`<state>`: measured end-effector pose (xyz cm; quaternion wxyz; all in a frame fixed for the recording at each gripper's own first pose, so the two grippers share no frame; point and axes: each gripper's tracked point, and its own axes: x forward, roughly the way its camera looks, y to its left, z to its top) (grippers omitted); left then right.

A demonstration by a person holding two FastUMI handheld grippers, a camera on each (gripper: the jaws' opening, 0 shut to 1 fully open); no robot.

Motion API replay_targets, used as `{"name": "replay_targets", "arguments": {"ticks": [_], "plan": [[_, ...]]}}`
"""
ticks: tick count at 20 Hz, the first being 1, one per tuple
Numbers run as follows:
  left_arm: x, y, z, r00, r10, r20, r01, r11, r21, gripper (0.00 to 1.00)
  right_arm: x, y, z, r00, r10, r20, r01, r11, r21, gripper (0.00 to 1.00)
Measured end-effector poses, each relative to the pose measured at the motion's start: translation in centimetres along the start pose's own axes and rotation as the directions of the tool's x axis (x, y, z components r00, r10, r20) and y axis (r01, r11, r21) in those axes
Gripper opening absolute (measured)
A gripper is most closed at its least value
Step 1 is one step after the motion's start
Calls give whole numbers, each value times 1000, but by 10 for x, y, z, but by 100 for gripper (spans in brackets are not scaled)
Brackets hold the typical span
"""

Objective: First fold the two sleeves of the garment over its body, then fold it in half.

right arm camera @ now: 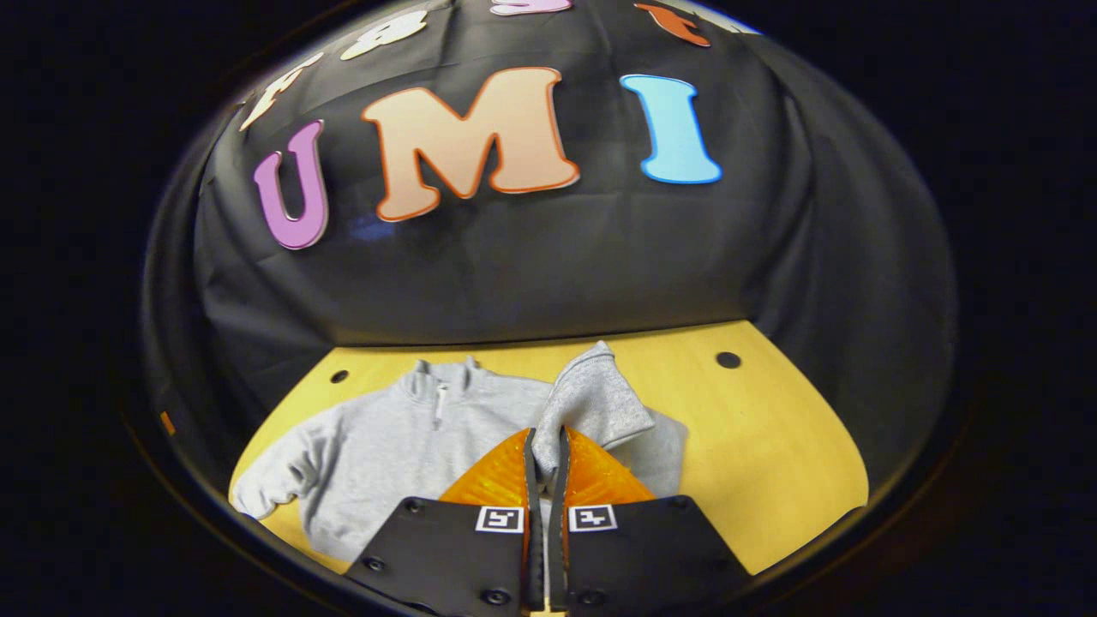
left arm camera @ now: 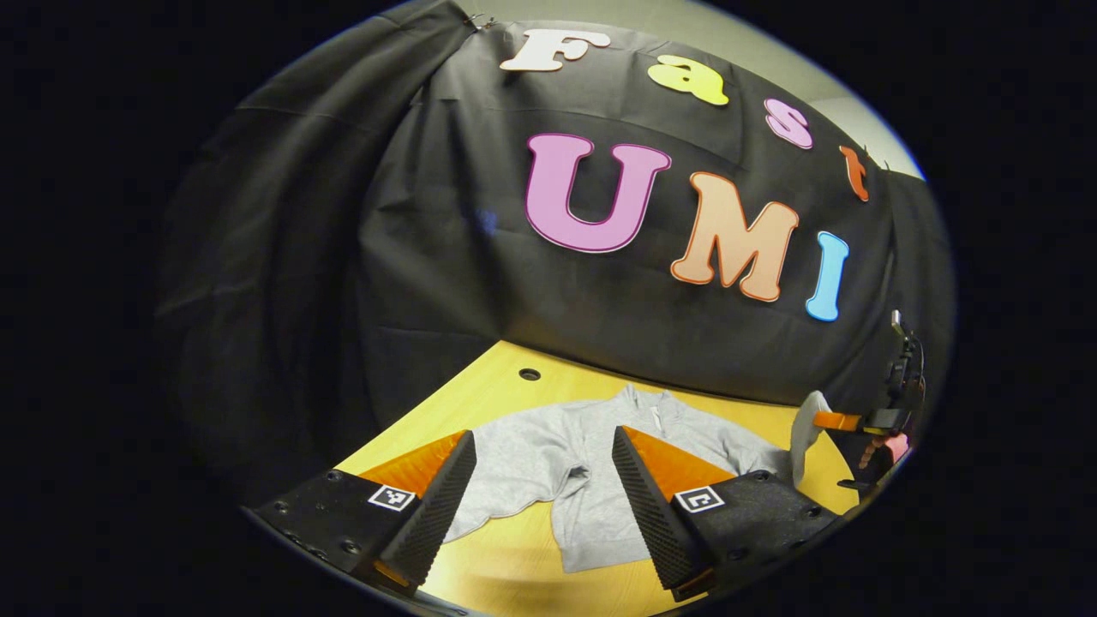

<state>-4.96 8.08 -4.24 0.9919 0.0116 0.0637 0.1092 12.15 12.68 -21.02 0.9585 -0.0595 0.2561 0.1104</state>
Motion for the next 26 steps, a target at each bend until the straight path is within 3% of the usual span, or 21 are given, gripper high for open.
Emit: {"name": "replay_targets", "arguments": {"ticks": [6,11,14,21,26], "plan": [[-10,39,-7,998,66,-15,-67,997,-25,94,11,117,9,976,216,15,-217,976,9,5],[-13,71,-19,993,119,-28,-120,992,-38,94,9,210,9,914,404,39,-405,914,17,5],[-17,87,-35,988,143,-51,-145,989,-39,94,11,258,3,877,479,39,-480,877,9,5],[-12,132,-107,963,209,-170,-218,975,-34,94,33,329,-50,828,558,-53,-560,828,-27,6],[-2,161,-157,928,261,-266,-268,963,11,94,53,344,-75,831,543,-122,-551,834,-33,9]]}}
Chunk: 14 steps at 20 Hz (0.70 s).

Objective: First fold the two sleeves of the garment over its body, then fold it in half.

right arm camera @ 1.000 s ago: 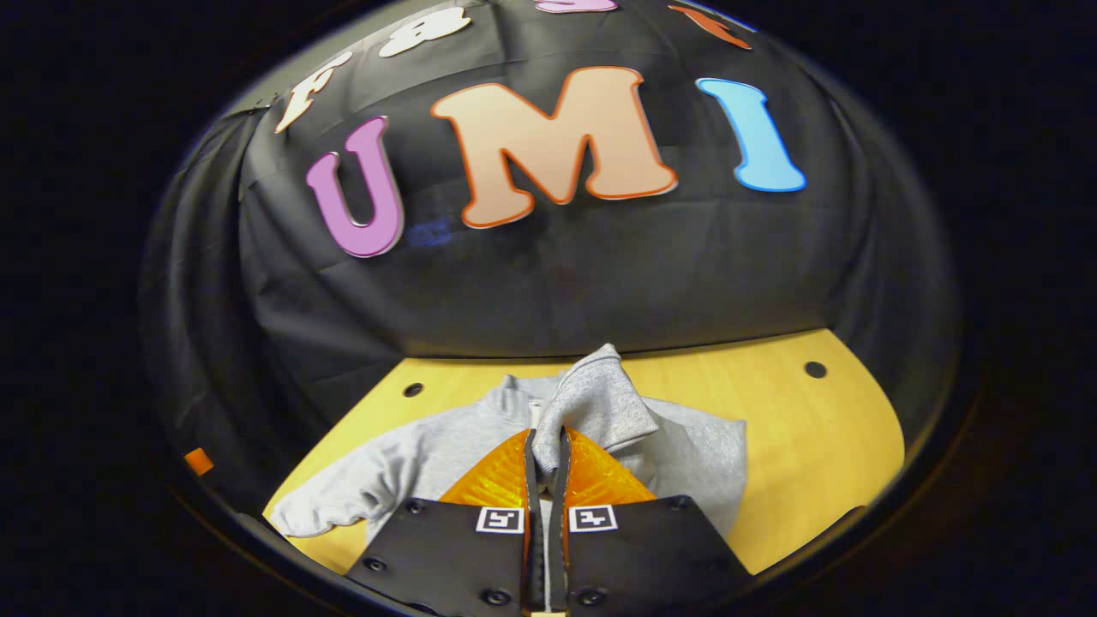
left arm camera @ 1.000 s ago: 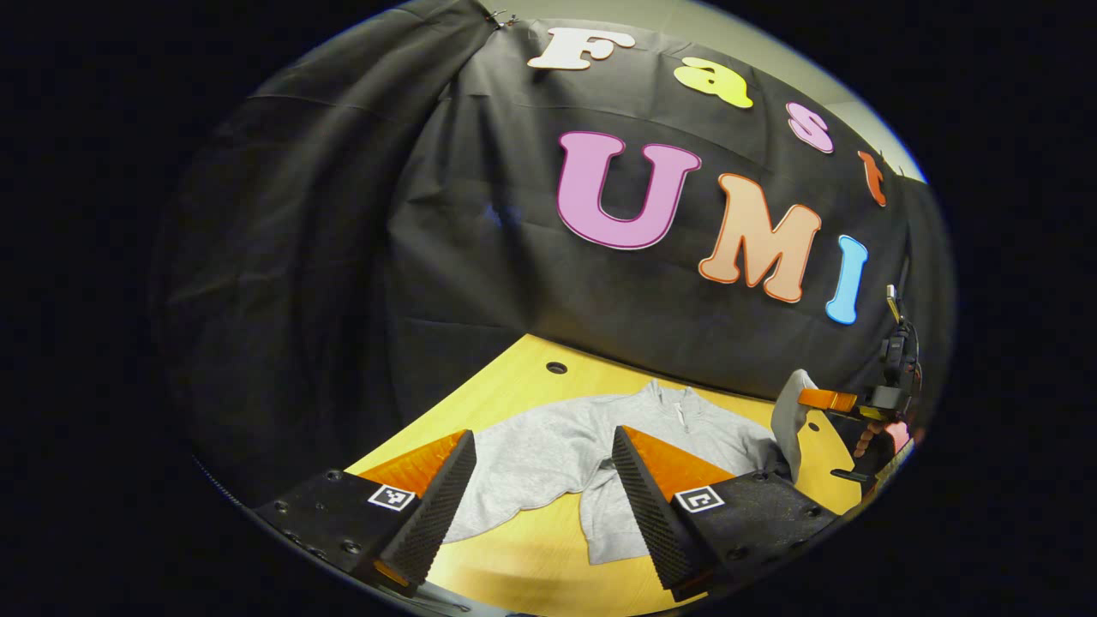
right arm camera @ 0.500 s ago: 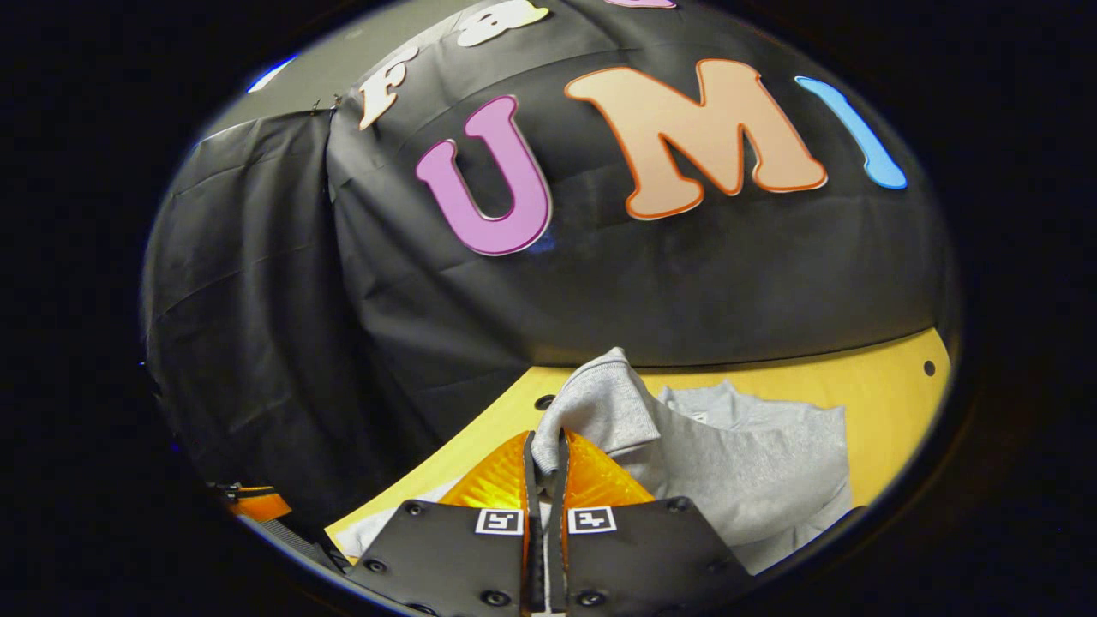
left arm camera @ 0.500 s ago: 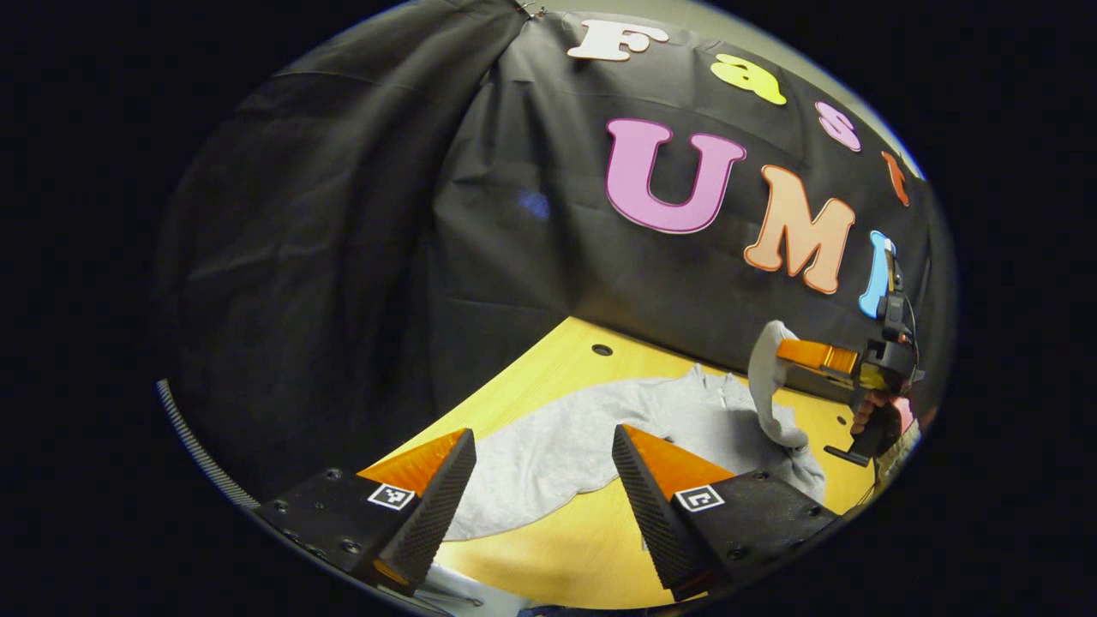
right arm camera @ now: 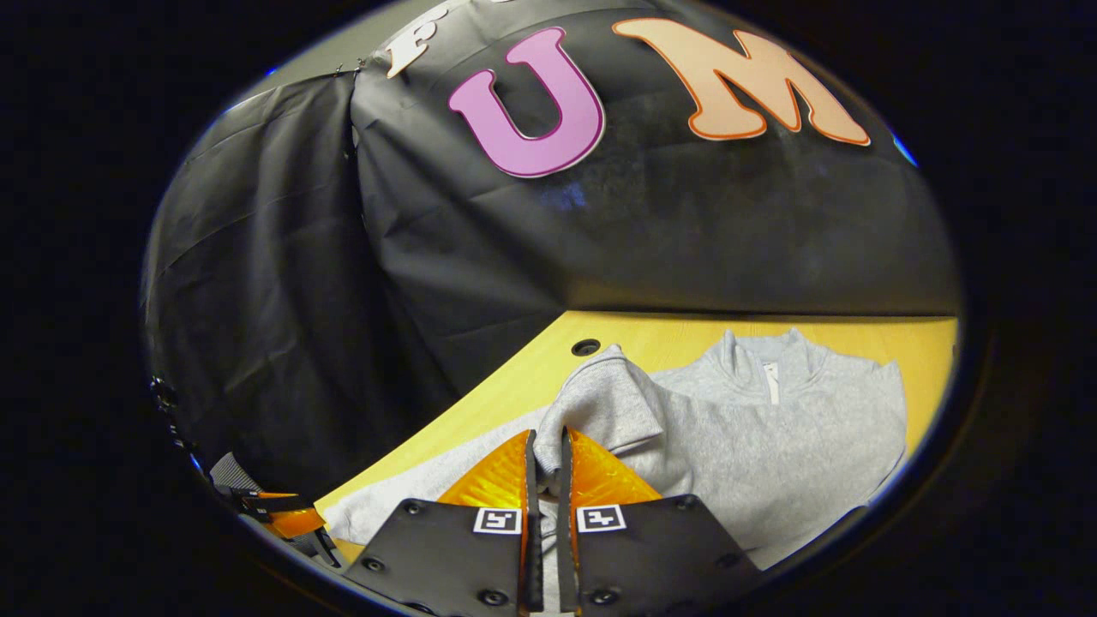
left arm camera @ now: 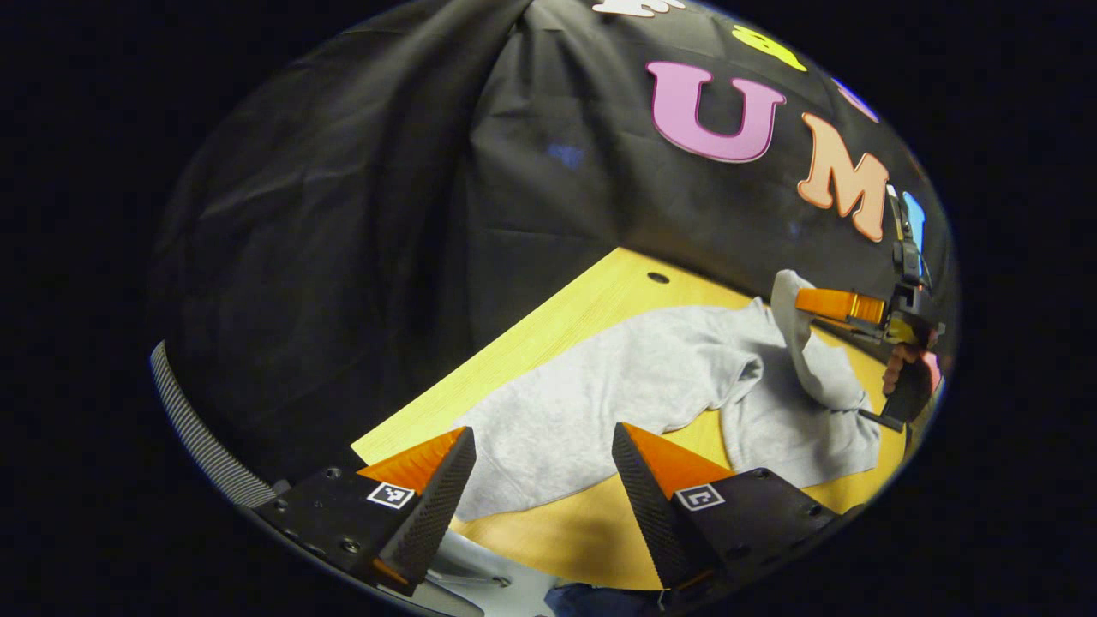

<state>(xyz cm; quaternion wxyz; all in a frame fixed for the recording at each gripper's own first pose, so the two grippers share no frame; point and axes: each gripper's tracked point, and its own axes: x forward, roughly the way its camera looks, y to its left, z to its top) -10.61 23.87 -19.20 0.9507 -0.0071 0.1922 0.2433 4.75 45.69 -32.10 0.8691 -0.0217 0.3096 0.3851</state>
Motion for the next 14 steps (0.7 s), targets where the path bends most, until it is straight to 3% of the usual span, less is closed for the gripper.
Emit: {"name": "replay_targets", "arguments": {"ticks": [3,6,8,11,13,14], "plan": [[11,11,-22,998,28,-56,-27,1000,13,94,4,0,-8,1000,0,-6,0,1000,-3,17],[19,25,-33,994,67,-86,-67,998,5,94,6,6,-16,999,34,-19,-34,999,10,16],[21,27,-40,992,71,-109,-73,997,-14,94,5,8,-16,999,45,-24,-45,999,15,60],[25,31,-51,987,82,-138,-83,997,0,94,1,3,-15,999,27,-23,-27,1000,-8,97],[27,34,-53,986,94,-138,-91,996,27,94,-5,5,-12,1000,23,-16,-23,1000,-20,94],[28,34,-55,985,99,-139,-94,995,43,94,-8,4,-9,1000,18,-9,-19,1000,-25,98]]}}
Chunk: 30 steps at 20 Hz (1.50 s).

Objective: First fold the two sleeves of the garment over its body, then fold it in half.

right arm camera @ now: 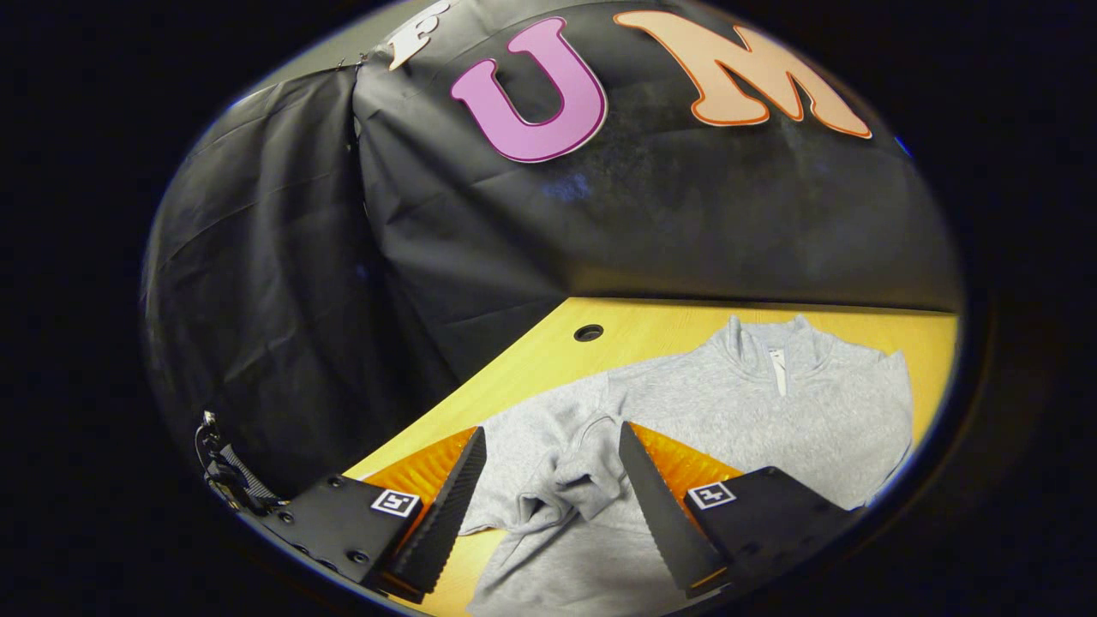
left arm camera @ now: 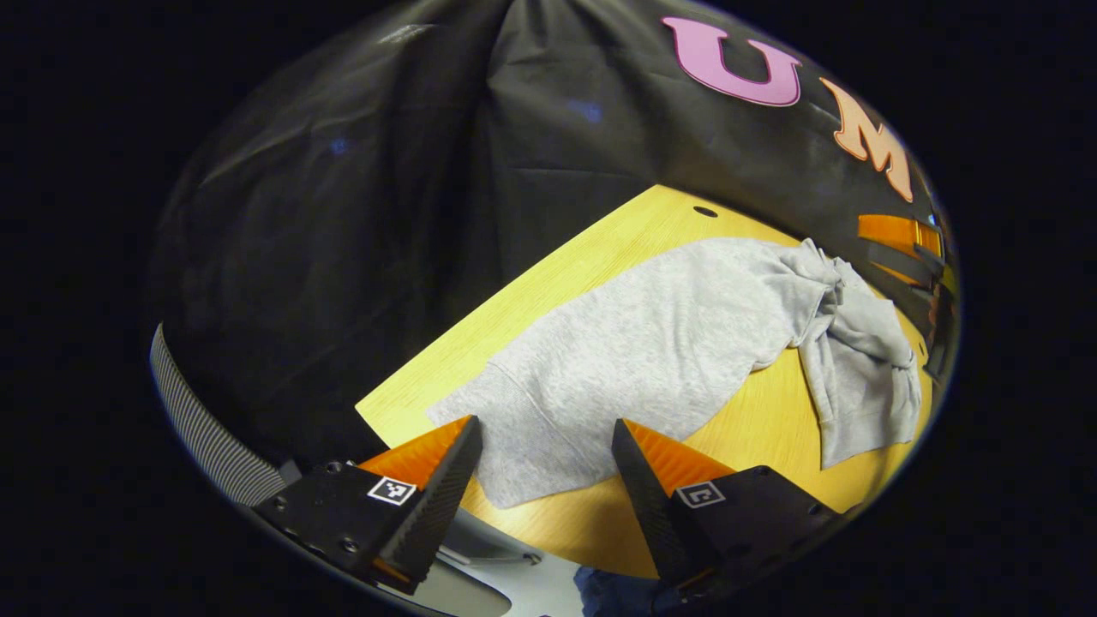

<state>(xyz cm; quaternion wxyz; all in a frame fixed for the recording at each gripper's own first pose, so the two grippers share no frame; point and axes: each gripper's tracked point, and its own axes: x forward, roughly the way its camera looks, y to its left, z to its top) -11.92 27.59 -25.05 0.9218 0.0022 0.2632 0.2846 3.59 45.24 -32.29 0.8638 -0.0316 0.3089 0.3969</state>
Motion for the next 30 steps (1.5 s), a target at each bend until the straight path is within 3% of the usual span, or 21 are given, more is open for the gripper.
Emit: {"name": "replay_targets", "arguments": {"ticks": [2,3,6,7,8,9,10,11,13,16,21,25,30], "plan": [[1,-1,4,1000,7,28,-7,1000,9,94,-7,-3,5,1000,-15,15,15,1000,-13,93],[5,1,4,999,22,35,-22,1000,-2,92,-11,-5,7,1000,-20,21,20,1000,-15,98],[6,1,5,999,30,42,-29,999,-23,76,-27,-11,12,999,-33,33,33,999,-16,98],[7,0,7,999,23,49,-22,1000,-22,64,-32,-16,16,998,-46,45,47,999,-25,98],[8,0,7,999,14,44,-13,1000,-15,59,-39,-21,19,997,-59,53,60,998,-33,98],[8,-3,9,999,1,45,0,1000,-8,46,-45,-26,21,996,-71,61,74,997,-39,98],[10,-5,10,999,-12,40,12,1000,-2,39,-52,-32,24,994,-84,71,87,995,-43,98],[10,-7,9,999,-20,33,20,1000,1,22,-58,-39,27,992,-98,80,103,993,-50,98],[11,-8,9,1000,-20,10,20,999,26,14,-73,-54,33,986,-133,98,139,989,-57,98],[12,-10,12,1000,-15,-8,16,999,45,7,-97,-81,38,976,-188,112,195,979,-53,98],[6,-26,23,998,-62,-25,61,998,-34,2,-143,-123,45,942,-300,152,305,952,-12,98],[-7,-60,58,989,-143,26,145,987,-64,2,-188,-155,45,912,-376,166,378,926,22,98],[-31,-140,107,954,-287,92,286,958,25,2,-253,-198,40,858,-480,184,476,877,68,98]]}}
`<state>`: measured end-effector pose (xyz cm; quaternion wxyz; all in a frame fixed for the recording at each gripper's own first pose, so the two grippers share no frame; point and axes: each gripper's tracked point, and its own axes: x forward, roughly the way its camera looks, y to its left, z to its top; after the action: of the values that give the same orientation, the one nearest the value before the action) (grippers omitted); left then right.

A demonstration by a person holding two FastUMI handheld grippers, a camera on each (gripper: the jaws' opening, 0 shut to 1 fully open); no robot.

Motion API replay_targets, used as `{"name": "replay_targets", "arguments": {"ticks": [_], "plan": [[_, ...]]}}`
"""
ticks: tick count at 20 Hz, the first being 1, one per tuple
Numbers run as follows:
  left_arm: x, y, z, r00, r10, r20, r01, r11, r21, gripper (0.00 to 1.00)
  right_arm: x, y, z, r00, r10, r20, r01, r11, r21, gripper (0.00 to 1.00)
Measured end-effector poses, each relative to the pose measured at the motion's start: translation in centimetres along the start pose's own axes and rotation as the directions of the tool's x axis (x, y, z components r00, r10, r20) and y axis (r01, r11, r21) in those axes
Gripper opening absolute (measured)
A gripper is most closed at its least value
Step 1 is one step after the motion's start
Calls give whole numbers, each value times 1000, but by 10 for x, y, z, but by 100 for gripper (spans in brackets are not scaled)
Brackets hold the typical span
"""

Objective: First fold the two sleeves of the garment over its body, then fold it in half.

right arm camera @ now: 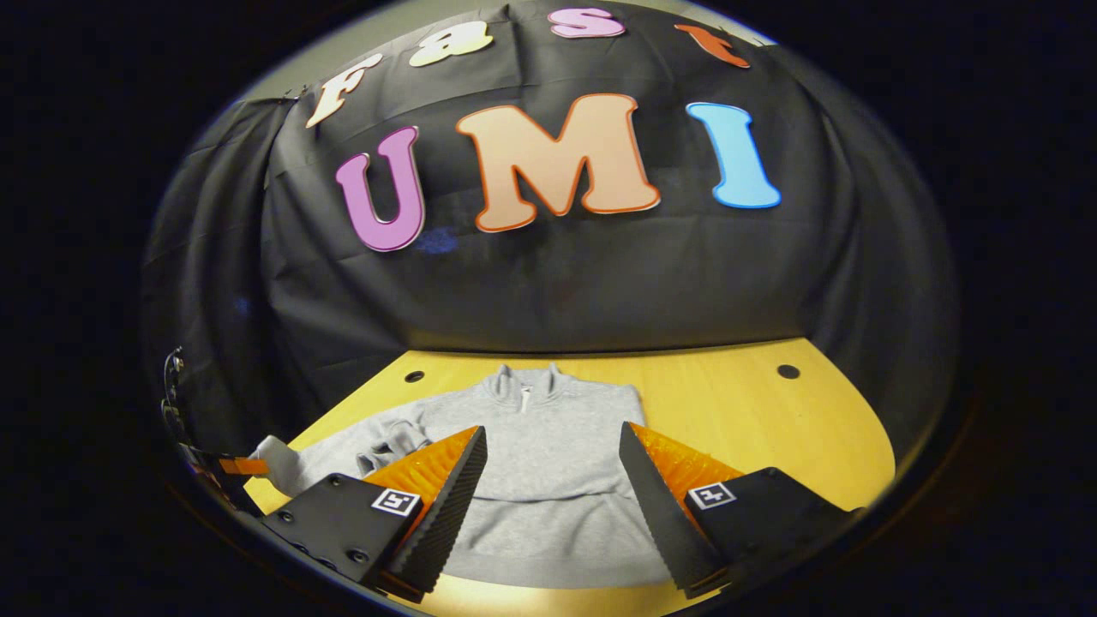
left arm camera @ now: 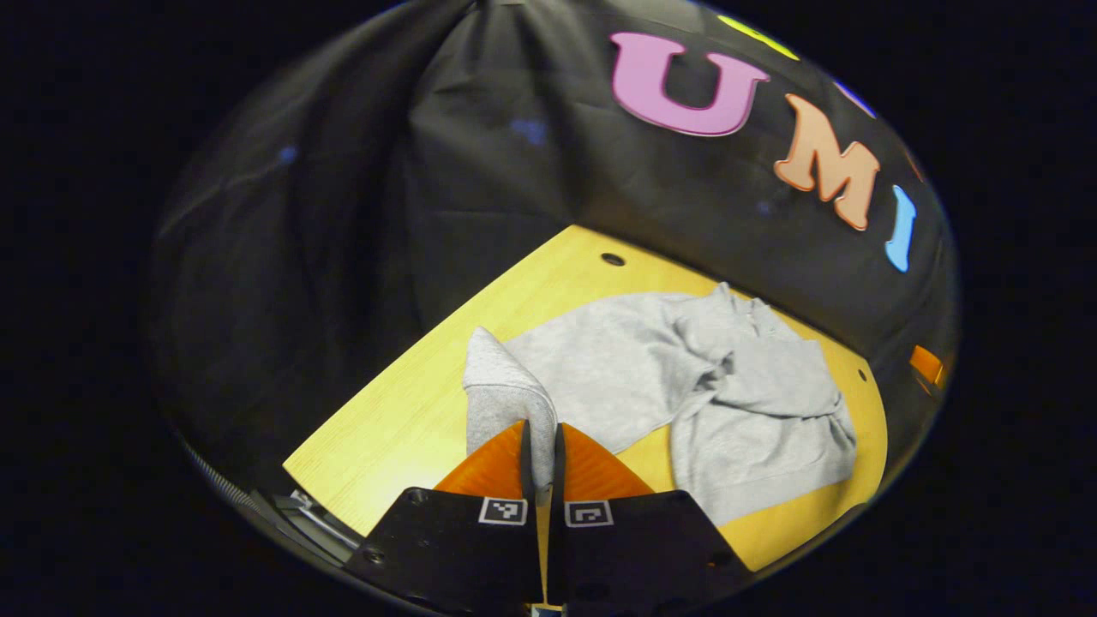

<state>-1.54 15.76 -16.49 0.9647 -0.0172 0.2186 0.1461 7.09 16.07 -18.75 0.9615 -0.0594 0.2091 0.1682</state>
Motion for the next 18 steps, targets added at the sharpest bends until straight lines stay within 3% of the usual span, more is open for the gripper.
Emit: {"name": "replay_targets", "arguments": {"ticks": [4,7,10,11,12,18], "plan": [[-2,-88,27,988,-150,31,148,987,64,1,-27,-52,7,996,-89,19,88,996,32,97],[-15,-148,39,966,-255,48,245,958,146,2,-49,-86,10,987,-155,42,152,986,61,97],[-22,-216,52,931,-361,51,346,920,184,1,-72,-115,7,976,-213,41,209,975,74,98],[-21,-235,55,921,-388,45,374,909,186,1,-79,-122,6,973,-226,39,222,971,85,93],[-20,-253,56,911,-410,38,396,898,190,2,-86,-128,6,971,-237,41,232,968,97,97],[-25,-349,65,838,-544,45,517,816,257,1,-110,-152,-1,959,-282,33,275,951,138,97]]}}
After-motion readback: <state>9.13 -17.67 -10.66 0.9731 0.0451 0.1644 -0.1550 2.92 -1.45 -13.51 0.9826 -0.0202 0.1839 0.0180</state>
